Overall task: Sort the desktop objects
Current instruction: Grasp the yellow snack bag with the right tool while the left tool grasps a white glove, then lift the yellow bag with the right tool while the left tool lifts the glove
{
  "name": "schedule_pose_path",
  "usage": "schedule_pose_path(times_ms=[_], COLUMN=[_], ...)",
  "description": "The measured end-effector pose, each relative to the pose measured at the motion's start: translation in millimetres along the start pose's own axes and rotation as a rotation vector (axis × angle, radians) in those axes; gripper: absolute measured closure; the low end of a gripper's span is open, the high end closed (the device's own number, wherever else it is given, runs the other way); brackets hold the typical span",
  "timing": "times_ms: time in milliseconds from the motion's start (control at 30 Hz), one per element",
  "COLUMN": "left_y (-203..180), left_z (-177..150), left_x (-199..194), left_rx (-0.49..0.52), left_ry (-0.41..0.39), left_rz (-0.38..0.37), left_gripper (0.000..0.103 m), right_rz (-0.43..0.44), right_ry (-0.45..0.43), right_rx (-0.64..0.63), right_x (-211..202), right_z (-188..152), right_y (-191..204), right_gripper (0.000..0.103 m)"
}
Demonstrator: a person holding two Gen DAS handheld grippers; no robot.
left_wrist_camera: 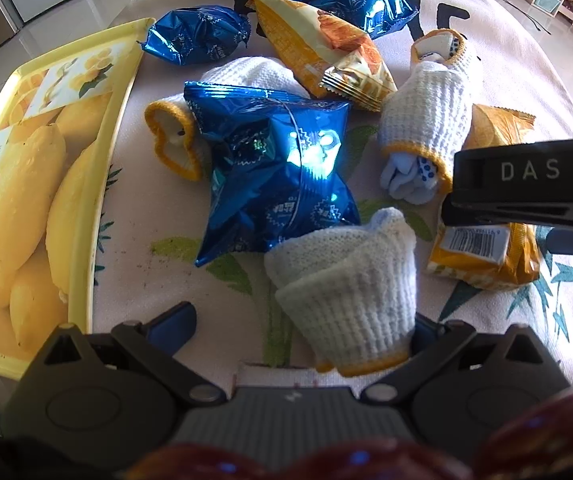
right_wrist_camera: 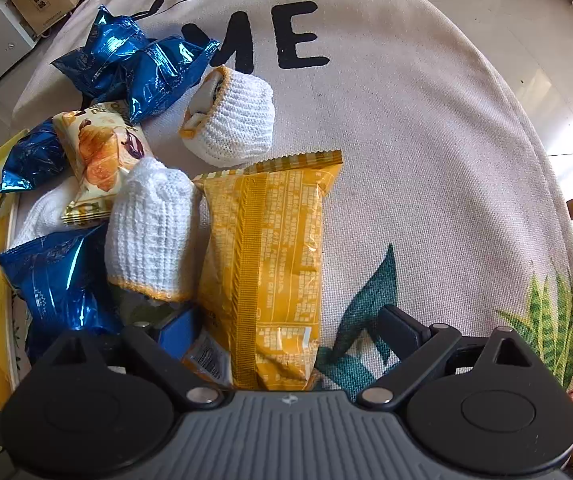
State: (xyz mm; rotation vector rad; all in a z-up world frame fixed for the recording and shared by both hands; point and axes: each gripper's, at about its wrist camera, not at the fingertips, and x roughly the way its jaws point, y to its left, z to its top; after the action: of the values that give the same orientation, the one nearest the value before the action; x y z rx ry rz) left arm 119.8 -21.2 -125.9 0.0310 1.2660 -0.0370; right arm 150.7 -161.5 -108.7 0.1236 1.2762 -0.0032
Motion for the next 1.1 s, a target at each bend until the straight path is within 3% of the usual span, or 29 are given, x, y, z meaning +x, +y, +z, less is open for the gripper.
schedule_pose_path(times_ms=[233, 533, 600, 733, 833, 1100], left_y=[-4.0, -3.3, -3.2, -1.2, -2.2, 1.9], left_z=[1.3, -0.3, -0.2, 2.3, -0.5, -2.1], left_x=[0.6, 0.3, 0.2, 2.5, -1.7, -11.7], left_rx=[-0.001, 0.001, 0.002, 0.016, 0.038, 0.015], left_ry=[-0.007, -0.011, -0.009, -0.019, -0.044, -0.057], left_rz=[0.001, 0.000, -0.001, -0.008, -0.021, -0.091], left_gripper=[0.000, 0.000, 0.000, 0.003, 0.011, 0.043], right_rz=[-0.036, -0.045, -0.035, -0.004, 0.030, 0.058], right_ry=[-0.017, -0.027, -0.036, -0.073, -0.080, -0.080], right_rx=[-0.046, -0.060, -0.072, -0.111, -0.115, -0.052], right_x=[4.8, 4.7, 1.9, -7.0, -12.0, -15.7], right_z=[-2.5, -4.8, -5.6, -8.8, -9.9, -6.9], right_y=[8.7, 11.0, 12.0, 13.2, 11.4, -4.6], right_gripper=[0.000, 0.000, 0.003, 0.028, 0.047, 0.053])
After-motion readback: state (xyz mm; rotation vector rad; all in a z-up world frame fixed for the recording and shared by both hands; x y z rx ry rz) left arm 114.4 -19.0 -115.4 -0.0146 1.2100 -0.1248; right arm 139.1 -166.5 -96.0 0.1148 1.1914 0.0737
